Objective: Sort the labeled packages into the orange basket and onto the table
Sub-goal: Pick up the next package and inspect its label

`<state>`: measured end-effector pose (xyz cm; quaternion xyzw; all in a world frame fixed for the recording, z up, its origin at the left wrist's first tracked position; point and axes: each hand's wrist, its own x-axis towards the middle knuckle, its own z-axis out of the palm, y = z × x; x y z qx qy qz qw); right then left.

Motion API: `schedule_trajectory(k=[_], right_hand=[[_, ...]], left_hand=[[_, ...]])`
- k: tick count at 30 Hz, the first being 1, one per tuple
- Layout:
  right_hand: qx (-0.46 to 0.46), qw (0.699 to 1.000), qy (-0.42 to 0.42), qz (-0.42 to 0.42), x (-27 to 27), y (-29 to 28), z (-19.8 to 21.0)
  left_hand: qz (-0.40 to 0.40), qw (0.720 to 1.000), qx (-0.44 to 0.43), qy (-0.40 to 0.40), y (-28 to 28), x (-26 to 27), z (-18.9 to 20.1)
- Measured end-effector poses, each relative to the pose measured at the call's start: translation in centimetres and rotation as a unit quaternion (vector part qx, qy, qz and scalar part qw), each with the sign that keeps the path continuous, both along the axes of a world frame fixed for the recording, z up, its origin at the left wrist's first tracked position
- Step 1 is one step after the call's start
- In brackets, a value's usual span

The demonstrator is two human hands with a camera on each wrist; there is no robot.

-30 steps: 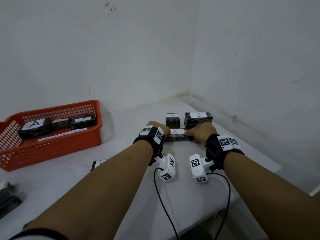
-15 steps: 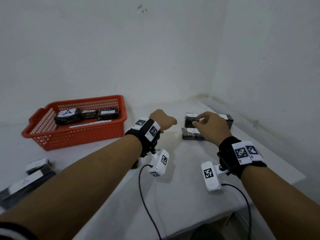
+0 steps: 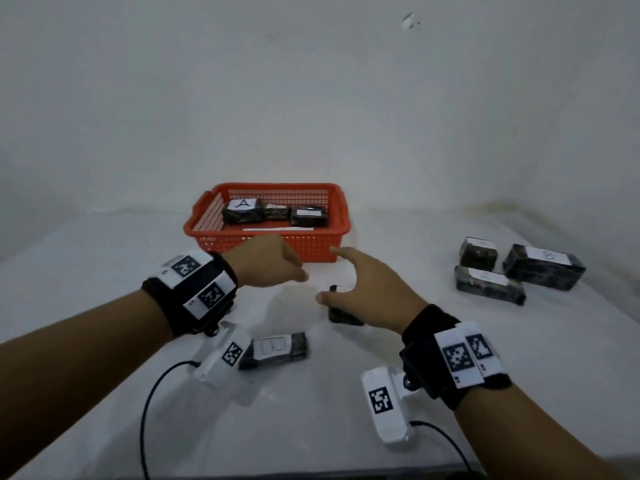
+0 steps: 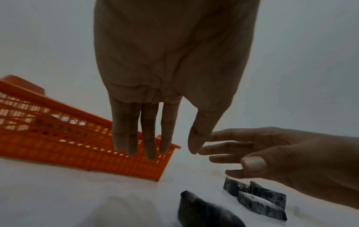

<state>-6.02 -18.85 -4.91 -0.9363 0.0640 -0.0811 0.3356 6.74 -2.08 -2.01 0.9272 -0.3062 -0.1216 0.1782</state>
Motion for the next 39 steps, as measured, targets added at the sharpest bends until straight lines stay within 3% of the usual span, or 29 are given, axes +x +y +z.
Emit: schedule_trajectory(k=[8,20,26,32,39], right_hand=[[-0.061,0.991,0.083,0.09,1.3,4.9,-3.2],[-0.142,0.98,0.097,0.098,1.1,5.6,-4.2],[-0.11,0.989,0.066,0.076,1.3,5.7,-3.6],[0.013,0.997,-0.006,0.076,1.4,5.2,-2.2],[0.201,0.97,-0.114,0.077,1.6,4.6,-1.4]], left_hand=[[-0.037,0.993,0.107,0.017,7.2,-2.4,-3.0],[-0.069,0.99,0.122,-0.03,7.6,-4.5,-5.6],[-0.065,0.997,0.052,-0.004,8.4,-3.8,-4.6],[-0.025,0.997,-0.065,0.036,9.5,-2.4,-2.3],[-0.025,0.944,-0.307,0.116,10.4,-3.0,-1.2]])
